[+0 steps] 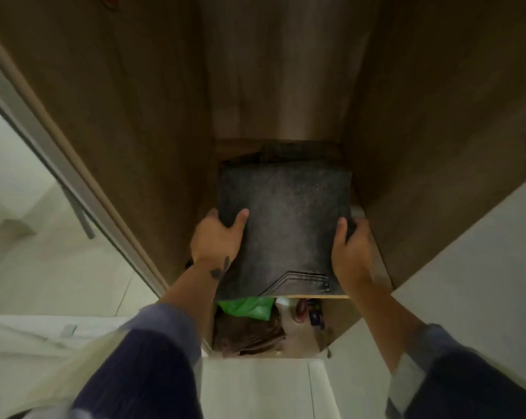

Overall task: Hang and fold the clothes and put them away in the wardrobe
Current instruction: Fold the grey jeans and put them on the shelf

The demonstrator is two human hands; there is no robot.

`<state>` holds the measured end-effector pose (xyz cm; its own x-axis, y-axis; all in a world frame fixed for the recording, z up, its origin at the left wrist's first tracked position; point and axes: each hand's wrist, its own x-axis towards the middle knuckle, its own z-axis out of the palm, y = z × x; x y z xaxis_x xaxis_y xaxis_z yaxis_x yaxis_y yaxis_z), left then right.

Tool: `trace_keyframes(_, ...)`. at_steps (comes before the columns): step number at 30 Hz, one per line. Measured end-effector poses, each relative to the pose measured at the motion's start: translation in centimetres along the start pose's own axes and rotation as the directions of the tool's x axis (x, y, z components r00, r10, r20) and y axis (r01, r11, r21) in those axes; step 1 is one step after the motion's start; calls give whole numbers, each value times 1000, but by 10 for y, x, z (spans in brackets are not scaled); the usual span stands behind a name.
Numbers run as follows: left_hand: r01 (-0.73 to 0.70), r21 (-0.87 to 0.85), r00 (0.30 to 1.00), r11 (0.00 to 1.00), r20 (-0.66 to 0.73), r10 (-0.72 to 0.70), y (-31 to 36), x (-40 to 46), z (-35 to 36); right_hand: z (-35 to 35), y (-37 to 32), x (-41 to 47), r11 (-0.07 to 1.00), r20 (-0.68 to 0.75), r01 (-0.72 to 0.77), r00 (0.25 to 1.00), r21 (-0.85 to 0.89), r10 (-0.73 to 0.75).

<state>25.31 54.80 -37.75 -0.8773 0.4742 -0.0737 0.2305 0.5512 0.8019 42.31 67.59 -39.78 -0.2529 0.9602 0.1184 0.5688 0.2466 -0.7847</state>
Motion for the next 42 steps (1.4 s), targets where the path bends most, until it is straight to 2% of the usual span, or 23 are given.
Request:
trace_keyframes(2, 12, 44, 995, 999, 100, -16, -12, 8, 16, 17, 19, 8, 998, 32, -53, 998, -43, 54)
trace_keyframes(4, -39, 207, 989, 978, 146, 9, -22, 7, 30, 30, 33, 9, 979, 77, -43, 995, -197, 59)
trace_keyframes(5, -125, 371, 986, 920, 152, 73, -27, 3, 36, 35, 39, 8, 954, 82, -5, 996, -301, 32)
trace_keyframes(7, -305, 622, 952, 721, 190, 240, -35, -5, 46, 41, 45, 2, 864, 86, 92, 995, -495, -57)
trace_keyframes(9, -424, 688, 902, 589, 259, 346, -44, -10, 55, 43, 45, -5, 762, 137, 198, 980, -616, -144)
trace_keyframes(11, -477, 692, 875, 542, 312, 371, -49, -13, 59, 45, 44, -11, 687, 214, 337, 941, -644, -261)
trace_keyframes(14, -494, 679, 866, 544, 329, 376, -55, -9, 63, 50, 47, -18, 634, 303, 459, 888, -622, -346)
trace_keyframes(26, -501, 663, 858, 556, 298, 419, -46, 91, 103, 102, 44, 73, 609, 276, 426, 903, -669, -329)
trace_keyframes(33, -471, 679, 866, 563, 235, 441, -26, 162, 141, 132, 43, 155, 618, 244, 471, 875, -630, -418)
trace_keyframes(36, -465, 641, 877, 611, 240, 417, -18, 192, 155, 143, 43, 184, 636, 272, 471, 879, -611, -390)
trace_keyframes(42, -479, 626, 864, 615, 214, 456, -5, 239, 173, 158, 37, 227, 645, 273, 441, 897, -624, -349)
